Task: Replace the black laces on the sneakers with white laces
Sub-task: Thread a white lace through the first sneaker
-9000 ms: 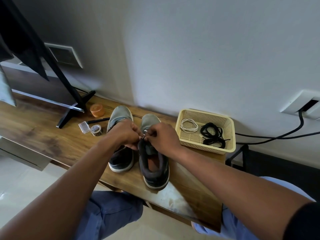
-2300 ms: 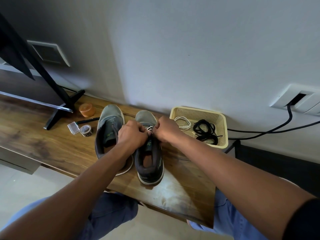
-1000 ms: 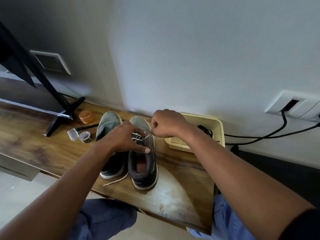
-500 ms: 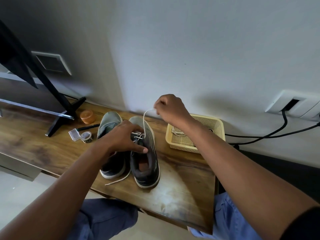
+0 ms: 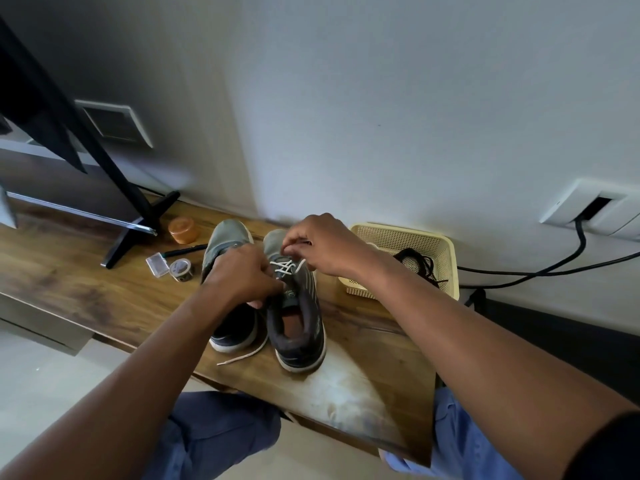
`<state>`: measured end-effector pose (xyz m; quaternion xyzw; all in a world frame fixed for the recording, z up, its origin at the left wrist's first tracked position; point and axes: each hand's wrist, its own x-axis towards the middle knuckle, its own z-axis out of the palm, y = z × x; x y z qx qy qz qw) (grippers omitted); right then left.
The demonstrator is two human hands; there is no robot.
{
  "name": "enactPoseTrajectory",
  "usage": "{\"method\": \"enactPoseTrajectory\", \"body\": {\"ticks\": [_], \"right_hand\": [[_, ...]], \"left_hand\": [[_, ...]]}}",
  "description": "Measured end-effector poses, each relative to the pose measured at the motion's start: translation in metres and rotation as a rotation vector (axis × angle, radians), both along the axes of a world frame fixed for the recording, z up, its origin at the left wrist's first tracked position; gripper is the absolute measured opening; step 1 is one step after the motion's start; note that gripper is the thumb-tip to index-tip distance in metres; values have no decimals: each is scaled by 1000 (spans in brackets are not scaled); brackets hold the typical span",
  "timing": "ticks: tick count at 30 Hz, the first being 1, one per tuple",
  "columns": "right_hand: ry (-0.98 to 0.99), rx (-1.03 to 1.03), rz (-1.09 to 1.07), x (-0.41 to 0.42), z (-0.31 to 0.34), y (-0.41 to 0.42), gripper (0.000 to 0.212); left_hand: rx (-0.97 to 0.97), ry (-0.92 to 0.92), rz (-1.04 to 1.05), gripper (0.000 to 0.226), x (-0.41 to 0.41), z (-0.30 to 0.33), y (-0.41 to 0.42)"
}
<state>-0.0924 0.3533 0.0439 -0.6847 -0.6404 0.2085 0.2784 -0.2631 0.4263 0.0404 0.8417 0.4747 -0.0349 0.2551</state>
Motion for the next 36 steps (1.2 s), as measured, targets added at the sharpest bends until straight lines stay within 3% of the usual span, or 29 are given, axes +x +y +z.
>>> {"method": "enactPoseTrajectory", "body": {"ticks": [7, 11, 14, 19, 27, 36], "right_hand": [[-99, -78, 91, -27, -9, 1, 19], [-80, -73, 69, -31, -16, -4, 36], [-164, -49, 5, -32, -24, -3, 22], [-135, 7, -116, -38, -36, -6, 4], [-88, 18, -301, -54, -49, -8, 15], [-59, -2, -282, -52, -51, -8, 16]], "left_hand": [[-370, -197, 236, 5, -13, -6, 16], [-398, -209, 285, 6, -13, -11, 17], [-404, -205, 318, 6, -11, -12, 16], [-427, -222, 356, 7, -11, -12, 15], [-456, -233, 361, 7, -11, -14, 16], [-472, -230, 351, 7, -10, -12, 17]]}}
